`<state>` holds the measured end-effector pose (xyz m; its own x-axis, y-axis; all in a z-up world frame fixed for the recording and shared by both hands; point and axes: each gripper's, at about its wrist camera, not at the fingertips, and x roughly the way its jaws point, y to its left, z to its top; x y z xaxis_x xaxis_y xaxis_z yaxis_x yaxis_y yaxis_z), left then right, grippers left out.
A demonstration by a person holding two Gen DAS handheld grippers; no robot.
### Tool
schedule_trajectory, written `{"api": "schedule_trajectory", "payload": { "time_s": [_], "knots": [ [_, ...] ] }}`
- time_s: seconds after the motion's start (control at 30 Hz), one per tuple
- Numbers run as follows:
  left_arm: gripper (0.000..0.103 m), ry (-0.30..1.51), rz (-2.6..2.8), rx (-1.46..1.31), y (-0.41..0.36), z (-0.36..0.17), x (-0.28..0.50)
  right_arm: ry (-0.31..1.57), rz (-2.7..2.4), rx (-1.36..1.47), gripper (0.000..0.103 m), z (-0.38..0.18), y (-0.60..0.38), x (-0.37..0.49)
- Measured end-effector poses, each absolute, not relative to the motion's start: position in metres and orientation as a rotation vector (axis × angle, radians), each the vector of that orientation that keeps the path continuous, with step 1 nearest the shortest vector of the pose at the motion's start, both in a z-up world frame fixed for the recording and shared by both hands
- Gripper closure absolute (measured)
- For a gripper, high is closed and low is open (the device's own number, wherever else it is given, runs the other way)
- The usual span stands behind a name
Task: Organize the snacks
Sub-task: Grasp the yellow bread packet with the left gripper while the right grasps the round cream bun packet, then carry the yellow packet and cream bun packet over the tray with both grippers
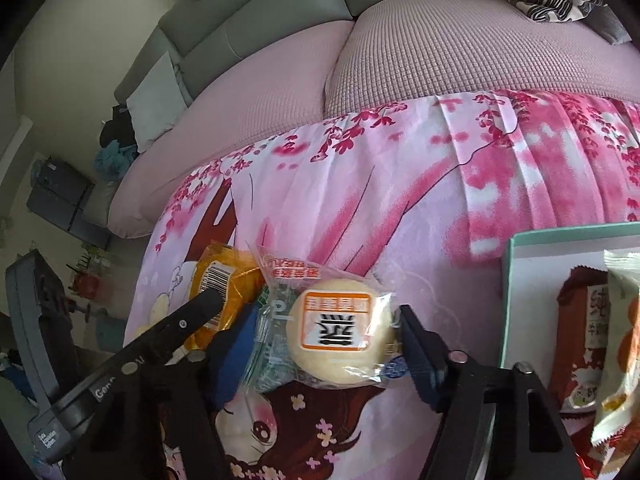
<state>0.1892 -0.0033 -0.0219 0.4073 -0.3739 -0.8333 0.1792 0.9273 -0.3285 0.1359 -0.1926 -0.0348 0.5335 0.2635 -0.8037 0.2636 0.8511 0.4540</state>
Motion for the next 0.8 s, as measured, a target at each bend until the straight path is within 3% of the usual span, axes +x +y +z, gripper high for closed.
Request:
{"api": "schedule_trajectory", "payload": {
  "time_s": [0.23,0.8],
  "knots": [
    [0.073,1.091,-0.306,-0.194,0.008,-0.012,0.180,1.014,0.002,0.578,0.039,-0.028,-0.193,0.121],
    [0.078,1.072,-0.300,-0.168,0.003,0.011,0.143,0.901,-0.001,0.591,0.039,0.016,-0.198,0.048]
  ]
}}
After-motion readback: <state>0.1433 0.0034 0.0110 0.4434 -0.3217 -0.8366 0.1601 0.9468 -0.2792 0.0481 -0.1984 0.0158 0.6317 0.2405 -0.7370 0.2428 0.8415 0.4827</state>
